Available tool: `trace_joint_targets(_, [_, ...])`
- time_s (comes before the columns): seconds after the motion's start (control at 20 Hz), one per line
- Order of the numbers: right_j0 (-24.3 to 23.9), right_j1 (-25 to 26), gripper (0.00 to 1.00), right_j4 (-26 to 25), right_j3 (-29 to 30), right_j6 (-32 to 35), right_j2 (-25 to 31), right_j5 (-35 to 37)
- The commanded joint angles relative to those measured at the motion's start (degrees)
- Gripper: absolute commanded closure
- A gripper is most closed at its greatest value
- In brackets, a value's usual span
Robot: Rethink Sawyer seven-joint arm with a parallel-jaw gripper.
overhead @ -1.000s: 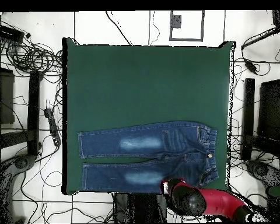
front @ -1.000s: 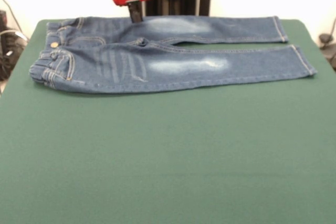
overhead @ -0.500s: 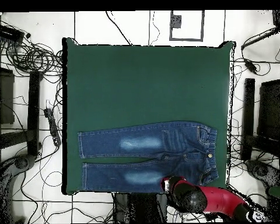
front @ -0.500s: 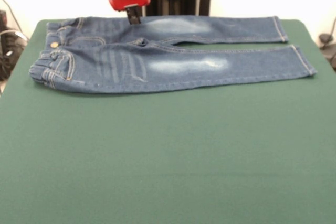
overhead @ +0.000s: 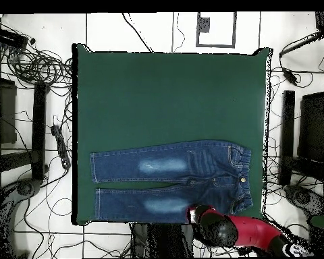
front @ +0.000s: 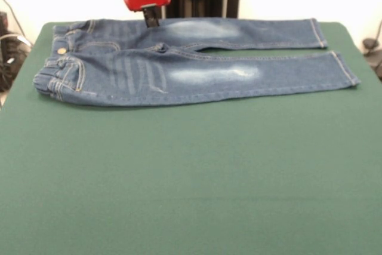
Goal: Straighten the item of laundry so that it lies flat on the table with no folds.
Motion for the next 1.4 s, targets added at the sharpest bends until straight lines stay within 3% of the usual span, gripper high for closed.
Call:
trace_joint_targets(0.05, [7.38, -2.12, 1.0, -3.8, -0.65, 9.28, -7.61, -4.36])
trace_joint_targets(0.2, [7.4, -2.15, 1.0, -7.0, 4.09, 10.93, -13.91, -12.23])
trace_joint_targets(0.4, [5.18, 1.76, 1.0, -10.37, 5.99, 10.81, -21.25, -22.6])
trace_joint_targets(0.6, [5.79, 5.9, 1.0, -9.05, 5.9, 10.84, -25.45, -29.18])
trace_joint_targets(0.8, [8.29, 3.13, 1.0, -4.24, 8.12, 11.9, -22.32, -28.16])
trace_joint_targets(0.95, [9.94, -0.24, 1.0, -0.25, 8.45, 11.94, -17.82, -23.26])
trace_joint_targets(1.05, [11.27, 0.14, 1.0, 1.83, 7.58, 12.03, -15.94, -22.57])
trace_joint_targets(1.2, [9.5, 1.39, 1.0, 3.07, 6.97, 11.89, -11.84, -21.98])
trace_joint_targets(1.4, [5.9, -1.03, 1.0, 5.28, 8.18, 10.7, -7.14, -17.48])
